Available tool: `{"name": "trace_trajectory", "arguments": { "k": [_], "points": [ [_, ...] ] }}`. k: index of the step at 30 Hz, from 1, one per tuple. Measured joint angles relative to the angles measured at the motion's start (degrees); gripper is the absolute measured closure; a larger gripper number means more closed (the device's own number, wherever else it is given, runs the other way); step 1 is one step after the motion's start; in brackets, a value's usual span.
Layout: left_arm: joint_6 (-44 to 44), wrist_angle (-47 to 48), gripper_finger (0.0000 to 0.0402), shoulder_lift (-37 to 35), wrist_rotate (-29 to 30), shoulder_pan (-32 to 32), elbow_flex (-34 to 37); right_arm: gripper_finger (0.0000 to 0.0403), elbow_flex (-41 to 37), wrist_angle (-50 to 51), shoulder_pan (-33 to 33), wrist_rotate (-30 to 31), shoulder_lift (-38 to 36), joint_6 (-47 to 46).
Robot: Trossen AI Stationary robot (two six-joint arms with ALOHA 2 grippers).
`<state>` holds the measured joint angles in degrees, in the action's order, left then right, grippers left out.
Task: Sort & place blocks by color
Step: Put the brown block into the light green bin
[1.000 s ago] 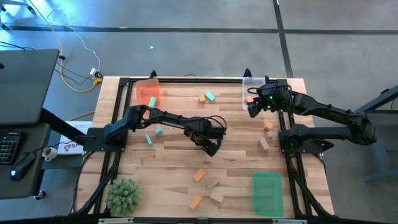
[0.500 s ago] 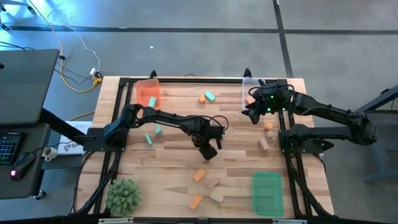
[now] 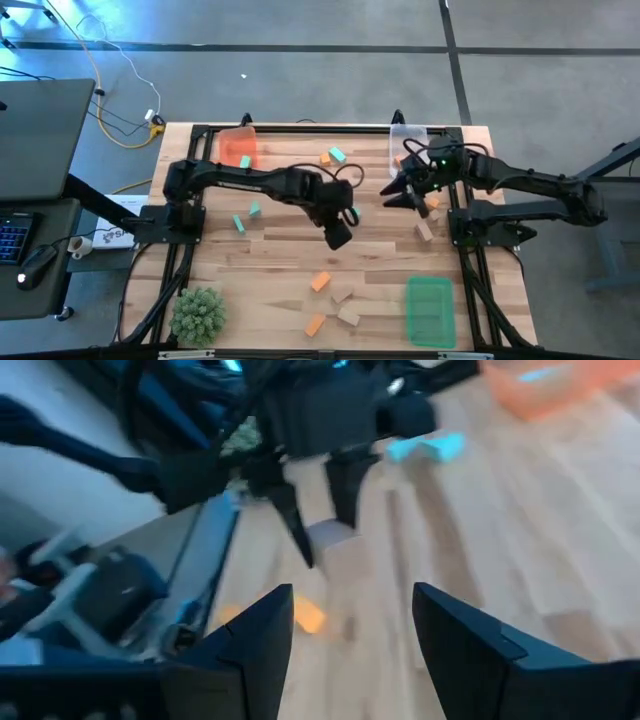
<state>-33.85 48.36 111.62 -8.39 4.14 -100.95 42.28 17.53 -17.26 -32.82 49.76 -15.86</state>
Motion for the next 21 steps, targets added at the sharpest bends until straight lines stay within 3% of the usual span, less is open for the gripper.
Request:
{"name": "trace_trajectory", "arguments": {
  "k": [9, 16, 21],
  "points": [
    [-0.4, -6.0, 0.0302, -4.4, -2.8, -0.2, 0.0, 0.021, 0.0, -11.8, 5.6, -1.3, 0.0, -2.0],
    [-1.3, -12.7, 0.0298, -4.8, -7.0, -1.1, 0.0, 0.021, 0.0, -23.0, 7.4, 1.6, 0.1, -4.3],
    [-2.0, -16.7, 0.0295, -4.8, -6.7, -1.9, 0.0, 0.0207, 0.0, -26.1, 9.4, 2.4, 0.1, -4.5]
  ]
}}
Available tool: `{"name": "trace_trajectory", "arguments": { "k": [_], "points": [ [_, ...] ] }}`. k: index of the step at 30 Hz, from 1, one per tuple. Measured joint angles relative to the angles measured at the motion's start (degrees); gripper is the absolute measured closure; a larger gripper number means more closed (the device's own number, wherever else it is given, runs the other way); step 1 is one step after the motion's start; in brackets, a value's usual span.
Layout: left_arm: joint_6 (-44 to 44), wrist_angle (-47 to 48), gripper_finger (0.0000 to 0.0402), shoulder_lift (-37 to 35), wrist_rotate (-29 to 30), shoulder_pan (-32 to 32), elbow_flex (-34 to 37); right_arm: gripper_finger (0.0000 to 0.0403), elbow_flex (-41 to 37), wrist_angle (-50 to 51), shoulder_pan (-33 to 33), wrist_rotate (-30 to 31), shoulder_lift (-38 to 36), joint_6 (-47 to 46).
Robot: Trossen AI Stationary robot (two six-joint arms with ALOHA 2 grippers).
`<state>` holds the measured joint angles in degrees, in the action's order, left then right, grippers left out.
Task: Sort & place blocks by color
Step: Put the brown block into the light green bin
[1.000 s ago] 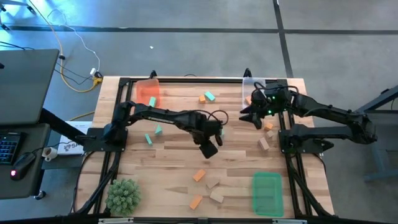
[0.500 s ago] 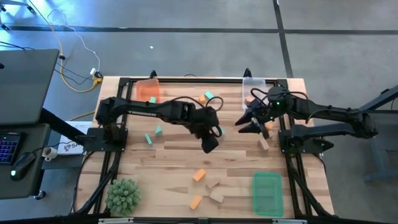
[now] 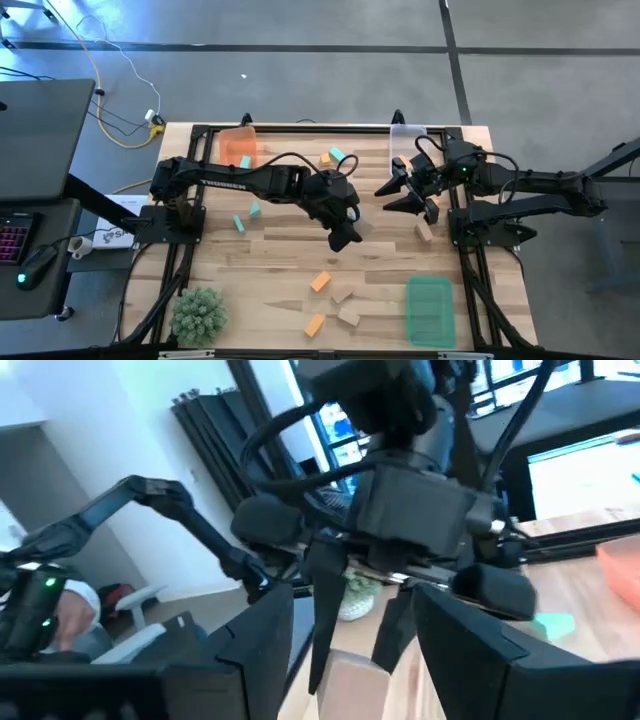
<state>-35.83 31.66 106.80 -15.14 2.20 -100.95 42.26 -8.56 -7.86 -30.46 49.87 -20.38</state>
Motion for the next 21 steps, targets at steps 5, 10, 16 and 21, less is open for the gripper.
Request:
{"name": "trace_trajectory", "arguments": {
  "k": [5, 10, 16, 21],
  "points": [
    [-0.1, -4.0, 0.0297, 0.0, 1.2, -0.1, 0.0, 0.0183, 0.0, 0.1, 1.6, 1.5, 0.0, -0.6],
    [0.1, -5.3, 0.0294, 0.0, 4.0, -0.1, 0.0, 0.0159, 0.0, 0.9, 2.7, 4.9, 0.0, -0.8],
    [0.9, -9.2, 0.0295, 0.0, 5.1, 0.0, 0.0, 0.0157, 0.0, 2.5, 2.7, 4.9, 0.1, -3.9],
    [1.0, -9.5, 0.0295, 0.1, 7.7, 0.2, 0.0, 0.0157, 0.0, 3.1, 2.7, 3.7, 0.1, -4.2]
  ]
}}
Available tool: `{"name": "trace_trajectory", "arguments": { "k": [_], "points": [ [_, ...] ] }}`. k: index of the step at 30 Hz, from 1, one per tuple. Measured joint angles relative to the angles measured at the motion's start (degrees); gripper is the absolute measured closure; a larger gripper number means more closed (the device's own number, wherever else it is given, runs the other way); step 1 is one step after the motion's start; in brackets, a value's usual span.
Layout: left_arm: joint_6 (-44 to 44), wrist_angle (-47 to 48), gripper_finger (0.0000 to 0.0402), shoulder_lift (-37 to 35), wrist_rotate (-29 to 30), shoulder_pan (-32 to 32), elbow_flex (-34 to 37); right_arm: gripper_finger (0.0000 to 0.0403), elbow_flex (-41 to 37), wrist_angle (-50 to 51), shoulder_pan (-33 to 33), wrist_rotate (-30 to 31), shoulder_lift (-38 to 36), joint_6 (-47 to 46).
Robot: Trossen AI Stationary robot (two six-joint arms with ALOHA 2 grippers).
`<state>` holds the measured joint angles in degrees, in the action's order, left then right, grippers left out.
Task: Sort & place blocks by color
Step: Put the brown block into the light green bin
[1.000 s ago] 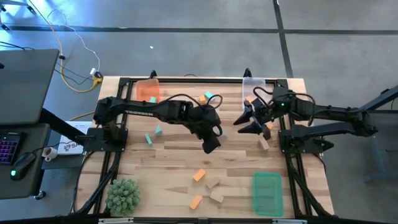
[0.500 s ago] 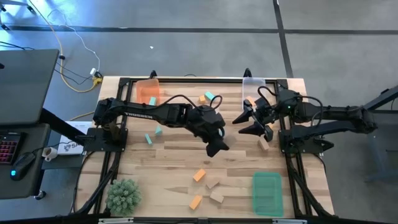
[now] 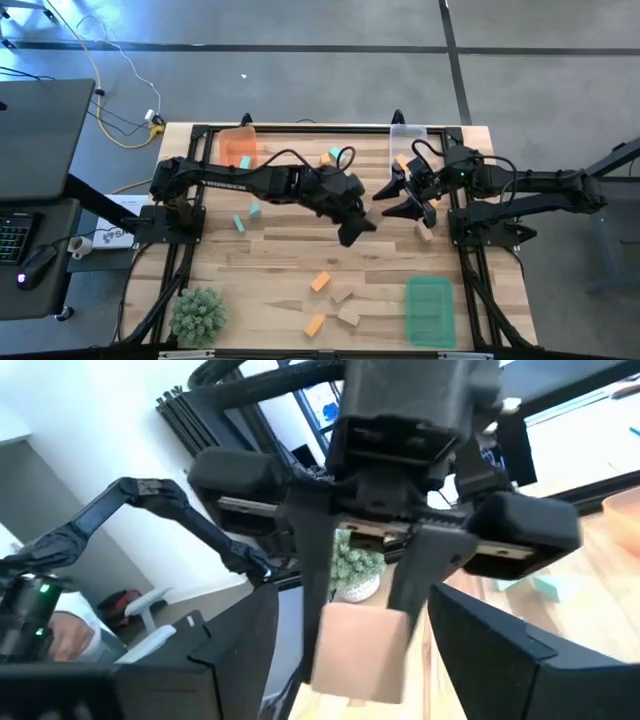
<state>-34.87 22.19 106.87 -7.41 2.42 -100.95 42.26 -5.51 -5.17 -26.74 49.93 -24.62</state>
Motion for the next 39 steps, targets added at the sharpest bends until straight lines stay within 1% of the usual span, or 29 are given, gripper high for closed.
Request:
{"name": "trace_trajectory", "arguments": {
  "k": [9, 12, 15, 20, 21, 30, 33, 39],
  "points": [
    [0.1, -5.7, 0.0294, 0.0, 0.8, 0.2, 0.0, 0.0157, 0.0, 1.9, 0.0, -0.1, 0.0, 0.1],
    [0.6, -5.9, 0.0295, 0.0, 0.8, 0.2, 0.0, 0.0167, 0.0, 1.8, 0.0, 0.5, 0.0, 0.0],
    [0.6, -5.8, 0.0291, 0.0, 1.1, 0.2, 0.0, 0.0202, 0.0, 1.8, 0.0, 0.9, 0.2, -0.7],
    [0.6, -5.1, 0.0281, 0.1, 3.5, 0.4, 0.0, 0.0293, 0.0, 1.8, 0.3, 0.1, 1.1, -2.4],
    [0.5, -5.0, 0.028, 0.1, 3.6, 0.5, 0.0, 0.0302, 0.0, 1.9, 0.5, 0.2, 1.4, -2.7],
    [-1.7, -3.4, 0.0274, 0.1, 3.0, 1.0, 0.0, 0.0302, 0.0, 2.6, 1.8, 1.5, 1.8, -3.8],
    [-0.7, -2.7, 0.0258, 0.1, 2.9, 0.9, 0.0, 0.0302, 0.0, 4.3, 1.9, 1.9, 1.7, -3.6],
    [0.3, -0.3, 0.0213, 0.2, 2.5, 1.0, 0.0, 0.0302, 0.1, 10.4, 2.0, 3.2, 1.7, -3.7]
  ]
}}
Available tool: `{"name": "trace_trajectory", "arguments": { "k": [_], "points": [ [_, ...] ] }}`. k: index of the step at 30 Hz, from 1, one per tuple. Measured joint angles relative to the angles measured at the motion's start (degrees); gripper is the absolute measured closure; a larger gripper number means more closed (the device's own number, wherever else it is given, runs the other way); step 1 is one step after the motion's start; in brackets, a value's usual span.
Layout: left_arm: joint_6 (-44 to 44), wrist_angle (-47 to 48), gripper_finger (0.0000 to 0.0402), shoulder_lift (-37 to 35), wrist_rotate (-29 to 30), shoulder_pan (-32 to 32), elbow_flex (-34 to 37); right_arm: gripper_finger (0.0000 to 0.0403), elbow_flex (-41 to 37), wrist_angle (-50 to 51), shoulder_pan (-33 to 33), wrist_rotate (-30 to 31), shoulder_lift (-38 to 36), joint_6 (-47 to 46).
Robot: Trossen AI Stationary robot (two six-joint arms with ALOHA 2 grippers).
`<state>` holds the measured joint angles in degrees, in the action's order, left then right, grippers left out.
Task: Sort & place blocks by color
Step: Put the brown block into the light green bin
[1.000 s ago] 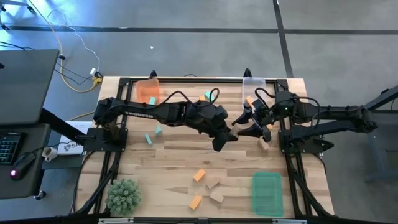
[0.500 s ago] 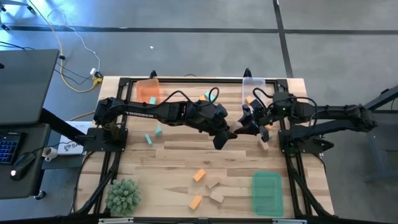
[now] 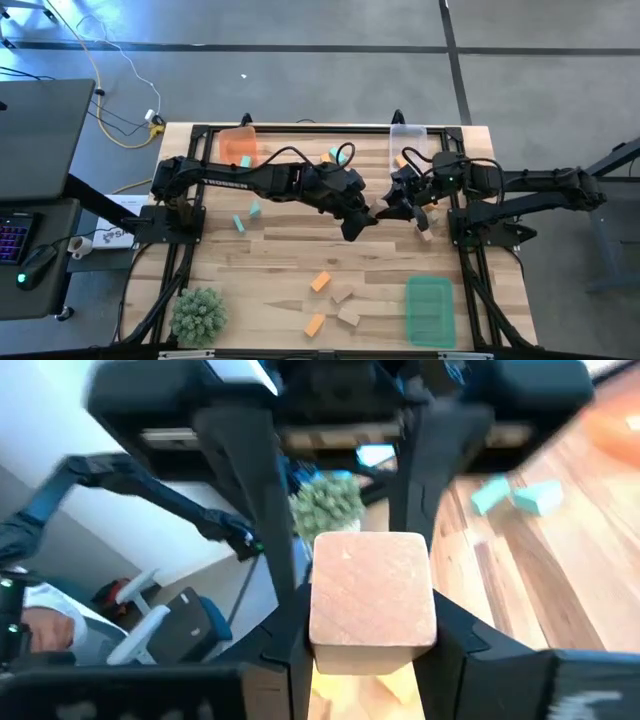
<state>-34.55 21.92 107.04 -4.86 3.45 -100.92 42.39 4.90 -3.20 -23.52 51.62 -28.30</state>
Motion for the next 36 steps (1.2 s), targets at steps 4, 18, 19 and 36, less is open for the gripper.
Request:
{"name": "trace_trajectory", "arguments": {
  "k": [4, 18, 19, 36],
  "points": [
    [1.6, 3.5, 0.0196, -0.2, 0.2, 0.3, -0.1, 0.0302, -0.2, 6.2, 0.5, 0.0, 0.2, -1.9],
    [4.8, 12.2, 0.0199, -0.2, 1.8, 0.8, -0.1, 0.0302, -0.2, 26.8, 14.7, 6.9, 0.0, -13.5],
    [4.8, 12.5, 0.0199, -0.2, 2.0, 0.8, -0.1, 0.0302, -0.2, 27.2, 16.1, 7.0, 0.0, -14.8],
    [6.3, 25.6, 0.02, -0.2, 7.9, 0.8, -0.1, 0.0302, -0.2, 37.6, 38.0, 16.0, 4.4, -38.3]
  ]
}}
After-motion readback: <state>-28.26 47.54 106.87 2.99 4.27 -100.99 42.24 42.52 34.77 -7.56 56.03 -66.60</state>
